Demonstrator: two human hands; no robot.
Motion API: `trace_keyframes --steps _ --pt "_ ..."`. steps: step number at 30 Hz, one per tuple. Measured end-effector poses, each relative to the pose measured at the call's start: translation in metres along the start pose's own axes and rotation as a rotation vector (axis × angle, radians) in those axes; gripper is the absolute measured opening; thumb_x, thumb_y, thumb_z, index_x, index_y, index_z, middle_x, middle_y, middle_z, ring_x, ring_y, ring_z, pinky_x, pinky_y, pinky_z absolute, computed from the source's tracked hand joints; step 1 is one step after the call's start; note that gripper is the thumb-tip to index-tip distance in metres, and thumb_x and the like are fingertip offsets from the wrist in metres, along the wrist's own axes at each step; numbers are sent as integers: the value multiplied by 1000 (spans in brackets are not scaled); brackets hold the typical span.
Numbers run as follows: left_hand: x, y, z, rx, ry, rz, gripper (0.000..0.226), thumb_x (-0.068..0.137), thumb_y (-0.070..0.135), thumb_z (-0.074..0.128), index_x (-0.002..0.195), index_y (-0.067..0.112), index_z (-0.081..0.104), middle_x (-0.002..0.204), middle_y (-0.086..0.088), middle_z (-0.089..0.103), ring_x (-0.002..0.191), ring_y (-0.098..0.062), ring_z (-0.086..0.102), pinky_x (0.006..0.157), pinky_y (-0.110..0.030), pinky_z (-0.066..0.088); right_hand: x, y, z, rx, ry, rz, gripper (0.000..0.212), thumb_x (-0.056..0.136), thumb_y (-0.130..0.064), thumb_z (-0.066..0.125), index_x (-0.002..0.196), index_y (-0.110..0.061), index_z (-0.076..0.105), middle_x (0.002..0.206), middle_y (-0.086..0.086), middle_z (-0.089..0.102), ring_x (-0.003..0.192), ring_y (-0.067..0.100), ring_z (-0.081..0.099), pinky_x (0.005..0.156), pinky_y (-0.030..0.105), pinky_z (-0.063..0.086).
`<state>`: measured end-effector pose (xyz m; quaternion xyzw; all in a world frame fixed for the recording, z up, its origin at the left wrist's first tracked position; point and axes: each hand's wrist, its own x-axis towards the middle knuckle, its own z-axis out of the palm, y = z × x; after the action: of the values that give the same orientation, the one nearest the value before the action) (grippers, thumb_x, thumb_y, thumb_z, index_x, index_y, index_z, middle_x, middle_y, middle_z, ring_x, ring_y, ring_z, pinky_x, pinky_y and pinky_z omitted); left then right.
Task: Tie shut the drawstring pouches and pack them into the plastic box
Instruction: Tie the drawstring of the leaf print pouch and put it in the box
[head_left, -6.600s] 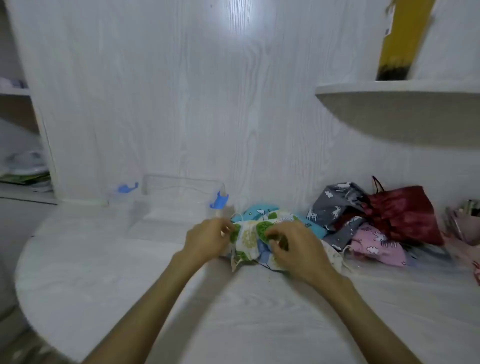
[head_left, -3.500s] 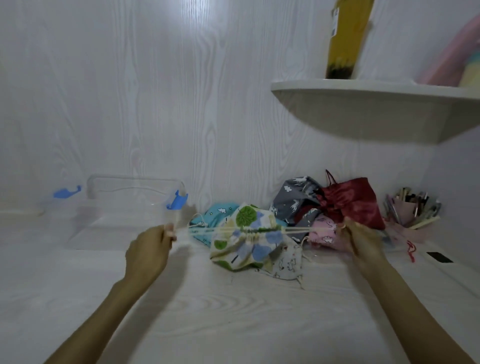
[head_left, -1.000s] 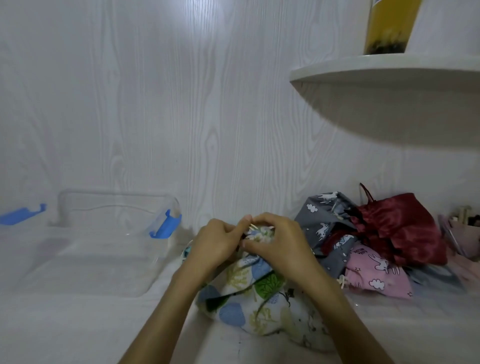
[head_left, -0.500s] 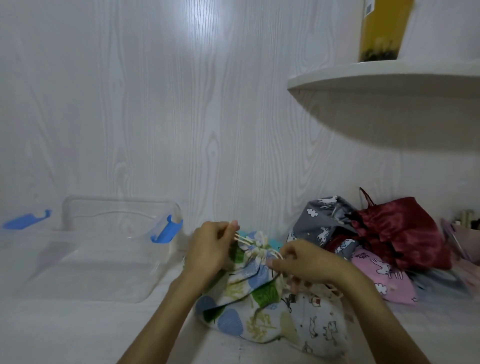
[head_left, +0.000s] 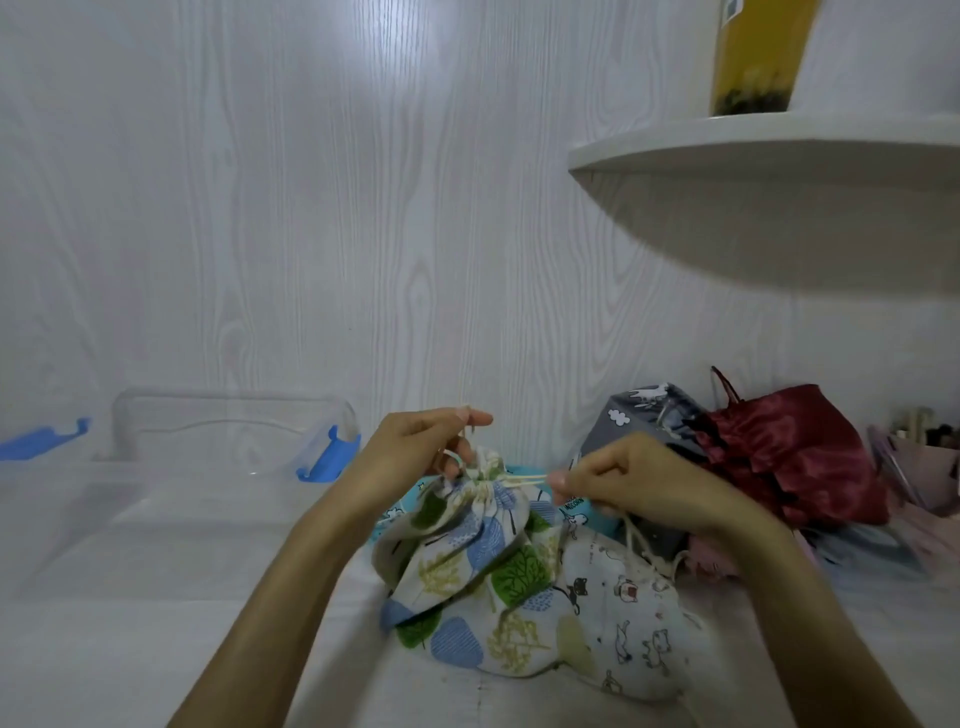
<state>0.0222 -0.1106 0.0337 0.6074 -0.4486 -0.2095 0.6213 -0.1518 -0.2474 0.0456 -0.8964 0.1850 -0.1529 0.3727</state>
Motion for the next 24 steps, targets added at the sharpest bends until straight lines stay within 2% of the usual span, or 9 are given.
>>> trace_keyframes --steps 4,7,9,11,15,17,20,22,24 --pt "-2 -1 2 165 -127 43 27 99 24 44 100 21 71 60 7 60 56 -4 52 60 -13 45 -18 -3 -22 -39 -86 36 34 83 -52 53 66 -26 67 61 -8 48 66 12 41 67 23 32" --pt "1 -14 26 272 -374 -1 26 98 31 45 101 27 71 97 -3 73 88 -17 62 89 -29 49 -20 -11 -26 -40 -21 27 39 88 -48 49 59 -24 57 60 -9 50 61 5 44 72 22 37" --pt "0 -24 45 317 -510 -40 28 90 42 49 93 21 69 101 -6 64 91 -18 55 97 -41 43 -20 -16 -26 -33 20 40 42 89 -47 48 58 -20 52 55 -8 48 56 6 43 66 19 37" --pt "-5 -29 61 336 -583 -40 41 78 48 50 86 9 59 92 -14 57 87 -15 48 92 -44 42 -21 -22 -27 -58 93 59 44 89 -48 50 59 -15 48 58 2 42 58 14 39 61 21 34" --pt "-11 -44 76 433 -627 94 48 96 44 47 70 4 51 63 -14 37 59 -17 37 62 -31 35 -16 -25 -19 -80 253 -26 45 89 -45 53 60 -12 49 54 -1 39 43 7 35 47 17 33" --pt "-11 -47 76 448 -609 102 45 98 43 42 80 9 66 60 -8 36 56 -20 34 59 -29 31 -7 -25 -5 -99 278 -115 41 88 -51 51 61 -21 59 65 -7 56 53 6 49 59 21 43" --pt "-8 -47 73 370 -607 1 42 99 37 41 90 9 71 62 -3 50 62 -16 45 66 -30 41 9 -19 19 -111 125 -210 43 87 -63 36 94 -35 68 113 -19 59 109 9 53 95 20 39" --pt "-2 -47 69 236 -545 -129 43 92 39 45 81 4 69 67 -4 52 66 -16 46 68 -28 42 11 -16 24 -15 56 -162 44 96 -49 29 115 -30 63 123 -14 56 114 1 50 90 3 35" --pt "4 -44 59 151 -479 -175 45 93 34 40 64 11 66 53 8 43 53 -8 38 58 -22 34 14 -7 21 -4 111 -147 34 102 -28 31 114 -26 62 117 -15 59 107 -6 51 98 12 39"
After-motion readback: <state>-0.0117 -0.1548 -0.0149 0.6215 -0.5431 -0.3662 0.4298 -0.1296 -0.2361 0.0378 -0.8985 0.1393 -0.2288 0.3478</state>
